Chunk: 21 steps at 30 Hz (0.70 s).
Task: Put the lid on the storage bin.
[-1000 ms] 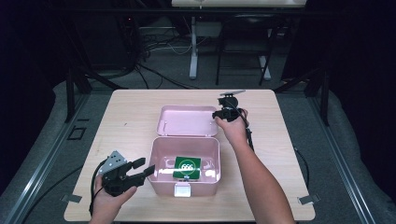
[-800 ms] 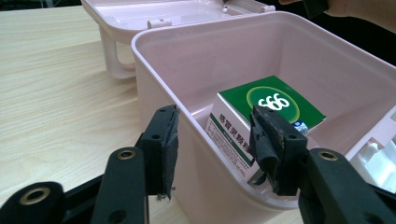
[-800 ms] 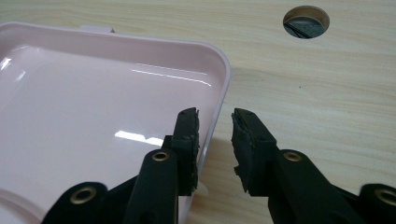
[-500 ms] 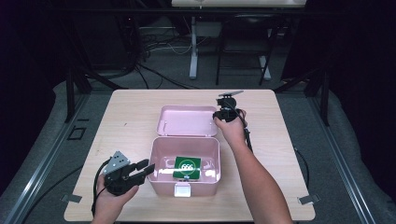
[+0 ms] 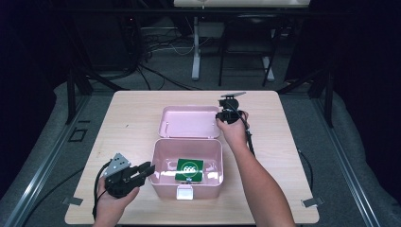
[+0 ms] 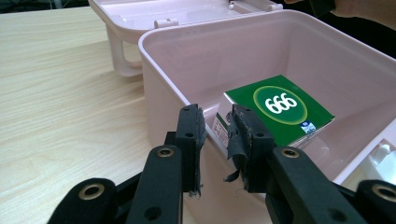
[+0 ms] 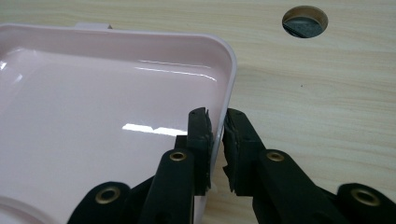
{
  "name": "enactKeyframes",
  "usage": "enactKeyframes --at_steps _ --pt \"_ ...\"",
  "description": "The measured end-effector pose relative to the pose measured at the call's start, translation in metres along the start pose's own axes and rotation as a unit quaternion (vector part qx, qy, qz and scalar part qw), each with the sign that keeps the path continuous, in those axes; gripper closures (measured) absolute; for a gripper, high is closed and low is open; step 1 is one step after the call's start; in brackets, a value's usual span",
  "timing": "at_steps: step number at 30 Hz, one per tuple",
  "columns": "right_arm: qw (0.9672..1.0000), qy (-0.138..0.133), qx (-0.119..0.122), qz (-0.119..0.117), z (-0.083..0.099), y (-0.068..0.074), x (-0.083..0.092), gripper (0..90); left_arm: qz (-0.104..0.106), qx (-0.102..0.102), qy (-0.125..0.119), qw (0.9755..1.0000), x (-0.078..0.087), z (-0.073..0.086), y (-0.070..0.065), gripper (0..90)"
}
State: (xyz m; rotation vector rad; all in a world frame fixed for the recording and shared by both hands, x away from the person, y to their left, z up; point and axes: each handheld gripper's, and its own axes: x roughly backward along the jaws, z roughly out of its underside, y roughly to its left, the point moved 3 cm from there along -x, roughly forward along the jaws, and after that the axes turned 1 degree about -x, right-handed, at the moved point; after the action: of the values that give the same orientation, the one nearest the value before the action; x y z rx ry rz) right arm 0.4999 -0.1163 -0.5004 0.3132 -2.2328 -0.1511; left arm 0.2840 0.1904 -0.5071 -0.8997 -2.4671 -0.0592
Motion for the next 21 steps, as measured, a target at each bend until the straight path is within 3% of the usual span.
enactKeyframes --at_steps 21 --pt "0.9987 -0.050 -0.004 0.003 -0.006 0.008 0.019 84.9 -0.003 -0.005 -0.003 1.0000 0.000 0.000 -0.001 73.6"
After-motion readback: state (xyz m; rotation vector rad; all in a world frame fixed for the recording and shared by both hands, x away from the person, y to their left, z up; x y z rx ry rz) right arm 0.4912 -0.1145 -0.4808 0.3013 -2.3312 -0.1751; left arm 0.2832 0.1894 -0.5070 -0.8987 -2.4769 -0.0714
